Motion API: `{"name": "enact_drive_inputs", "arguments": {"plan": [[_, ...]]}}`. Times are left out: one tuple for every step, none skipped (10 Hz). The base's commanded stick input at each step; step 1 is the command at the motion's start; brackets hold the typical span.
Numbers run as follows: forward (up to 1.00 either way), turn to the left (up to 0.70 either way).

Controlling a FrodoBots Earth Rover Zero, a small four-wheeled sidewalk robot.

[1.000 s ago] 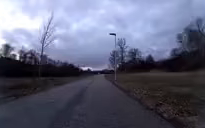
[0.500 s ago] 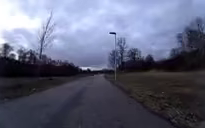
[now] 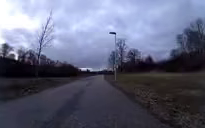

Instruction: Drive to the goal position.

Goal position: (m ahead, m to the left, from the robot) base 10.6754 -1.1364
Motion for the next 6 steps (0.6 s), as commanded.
{"name": "enact_drive_inputs", "arguments": {"plan": [[0.5, 0.0], [0.5, 0.0], [0.5, 0.0], [0.5, 0.0], [0.5, 0.0], [0.5, 0.0]]}}
